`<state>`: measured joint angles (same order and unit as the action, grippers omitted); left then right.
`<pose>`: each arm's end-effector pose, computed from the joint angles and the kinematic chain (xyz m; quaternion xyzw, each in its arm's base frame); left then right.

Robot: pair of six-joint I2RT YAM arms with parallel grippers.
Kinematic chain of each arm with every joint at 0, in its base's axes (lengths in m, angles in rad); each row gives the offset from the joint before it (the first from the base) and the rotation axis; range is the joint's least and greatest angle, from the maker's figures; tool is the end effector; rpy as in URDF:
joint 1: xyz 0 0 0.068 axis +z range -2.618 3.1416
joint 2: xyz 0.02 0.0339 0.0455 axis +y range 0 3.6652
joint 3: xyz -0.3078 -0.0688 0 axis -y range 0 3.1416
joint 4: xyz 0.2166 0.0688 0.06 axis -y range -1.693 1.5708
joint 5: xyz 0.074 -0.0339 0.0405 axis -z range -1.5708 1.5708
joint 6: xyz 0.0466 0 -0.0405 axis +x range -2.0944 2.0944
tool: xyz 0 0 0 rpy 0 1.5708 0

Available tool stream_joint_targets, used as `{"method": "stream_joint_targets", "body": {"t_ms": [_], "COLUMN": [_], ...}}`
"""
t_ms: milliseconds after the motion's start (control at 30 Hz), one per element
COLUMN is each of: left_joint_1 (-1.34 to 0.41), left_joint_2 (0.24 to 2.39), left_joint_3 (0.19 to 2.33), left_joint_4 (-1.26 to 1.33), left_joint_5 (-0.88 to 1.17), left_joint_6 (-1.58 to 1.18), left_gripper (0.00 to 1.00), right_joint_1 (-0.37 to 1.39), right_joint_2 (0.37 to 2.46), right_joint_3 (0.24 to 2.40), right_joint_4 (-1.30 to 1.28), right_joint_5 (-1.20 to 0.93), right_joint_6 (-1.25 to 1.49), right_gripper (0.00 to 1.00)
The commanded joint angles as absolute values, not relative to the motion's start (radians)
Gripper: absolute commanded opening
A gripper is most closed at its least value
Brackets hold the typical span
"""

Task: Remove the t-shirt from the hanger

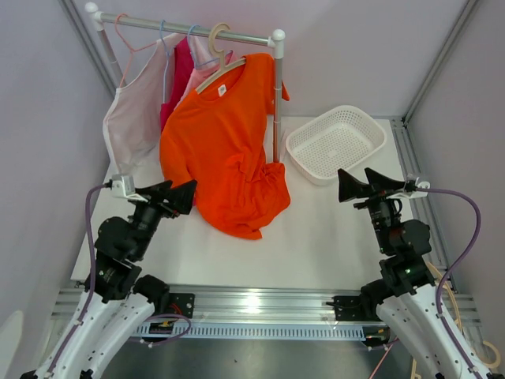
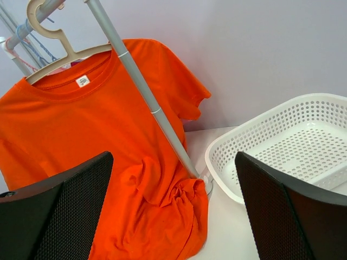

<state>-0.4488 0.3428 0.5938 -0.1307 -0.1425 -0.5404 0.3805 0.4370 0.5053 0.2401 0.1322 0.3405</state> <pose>0.0428 -0.0132 0.3433 -0.0835 0.6585 -0.3128 0.6794 0.0651 0.0194 0.3549 0.0415 0.5898 0.2477 0.7675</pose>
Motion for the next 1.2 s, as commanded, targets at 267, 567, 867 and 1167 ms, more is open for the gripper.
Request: {"method": "stream_joint_targets", "body": {"t_ms": [267,567,867,1167], "left_joint_1": [-0.451,-0.437,-0.377,-0.374], "left_joint_2": [0.919,1.467,1.730,1.825], "left_joint_3": [1.302,2.142,2.299,2.312], "left_joint_4": [-0.262,-0.513,-0.534,-0.500], "left_joint_5": [-0.086,-0.089,-0.049,-0.057], "left_joint_6": [-0.286,-0.040,-0.083,-0.089], "left_gripper": [0.99,0.97,0.84,0.74], "right_joint_1": [0.385,0.383,0.383,0.382], "right_joint_2": [0.495,0.571,0.572,0.580], "right_joint_3": [0.525,0.572,0.577,0.577], "right_joint_4": [0.261,0.216,0.213,0.215], "right_joint_5": [0.167,0.156,0.150,0.152], "right_joint_6": [0.342,0.339,0.327,0.325], "right_gripper": [1.00,0.99,1.00,0.99]}}
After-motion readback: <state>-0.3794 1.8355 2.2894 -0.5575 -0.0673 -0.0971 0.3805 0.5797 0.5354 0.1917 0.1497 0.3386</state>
